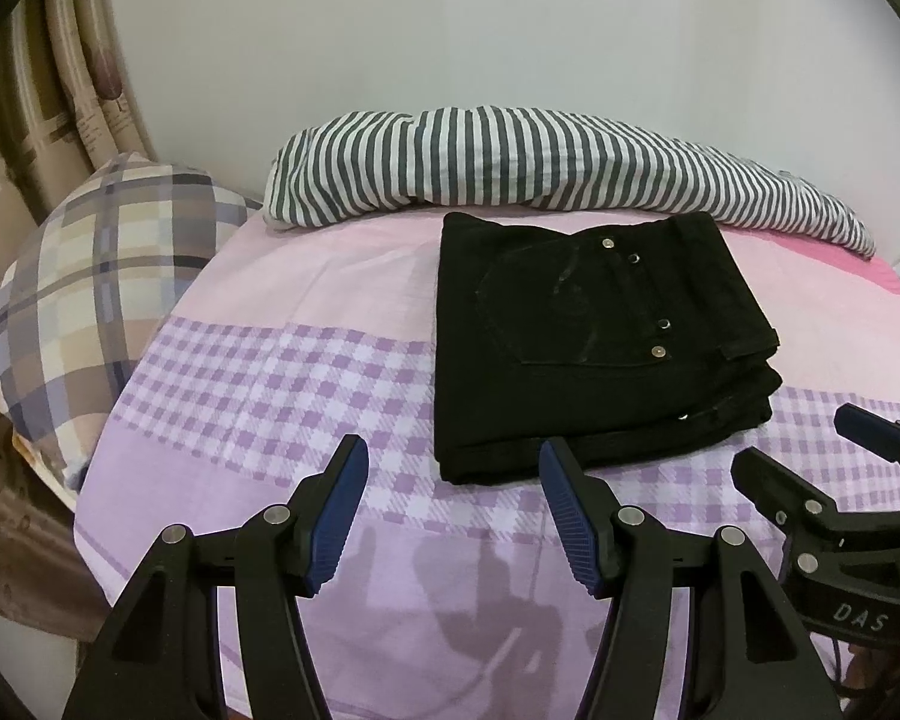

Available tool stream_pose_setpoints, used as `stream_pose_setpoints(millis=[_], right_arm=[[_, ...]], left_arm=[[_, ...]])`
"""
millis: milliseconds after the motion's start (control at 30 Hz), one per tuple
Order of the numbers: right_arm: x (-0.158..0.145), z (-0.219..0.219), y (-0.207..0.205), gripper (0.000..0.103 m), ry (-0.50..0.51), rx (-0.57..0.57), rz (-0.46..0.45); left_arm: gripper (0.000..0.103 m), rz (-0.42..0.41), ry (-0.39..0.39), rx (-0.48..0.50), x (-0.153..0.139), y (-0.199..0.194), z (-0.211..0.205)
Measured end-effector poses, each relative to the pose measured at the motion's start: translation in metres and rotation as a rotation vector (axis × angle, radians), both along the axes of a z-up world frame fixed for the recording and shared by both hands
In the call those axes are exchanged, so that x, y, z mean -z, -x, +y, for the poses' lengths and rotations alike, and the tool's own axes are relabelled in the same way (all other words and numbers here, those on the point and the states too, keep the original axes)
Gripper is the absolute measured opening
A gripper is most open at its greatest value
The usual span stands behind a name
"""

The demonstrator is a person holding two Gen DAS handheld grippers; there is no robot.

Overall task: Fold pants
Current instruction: 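Open both tools and withdraw them from the folded jeans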

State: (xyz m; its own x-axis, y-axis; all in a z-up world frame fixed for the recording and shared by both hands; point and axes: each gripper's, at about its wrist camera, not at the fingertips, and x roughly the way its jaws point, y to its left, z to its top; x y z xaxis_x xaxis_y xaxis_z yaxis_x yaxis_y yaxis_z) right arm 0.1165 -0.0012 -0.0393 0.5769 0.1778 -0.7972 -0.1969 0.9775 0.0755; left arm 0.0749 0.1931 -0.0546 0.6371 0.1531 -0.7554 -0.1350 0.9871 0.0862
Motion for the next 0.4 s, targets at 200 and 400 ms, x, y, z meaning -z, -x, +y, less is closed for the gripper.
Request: stream_pose_setpoints(millis=[200, 400], right_arm=[[0.0010, 0.0031, 0.0034, 0.099, 0.004, -0.008, 0.007], [0.0015, 0.0035, 0.0059, 0.099, 0.003, -0.007, 0.014]], left_arm=[[0.060, 0.003, -0.003, 0.006, 0.0015, 0.0002, -0.0018], [0.060, 0.004, 0.017, 0.011, 0.0019, 0.0003, -0.0015]])
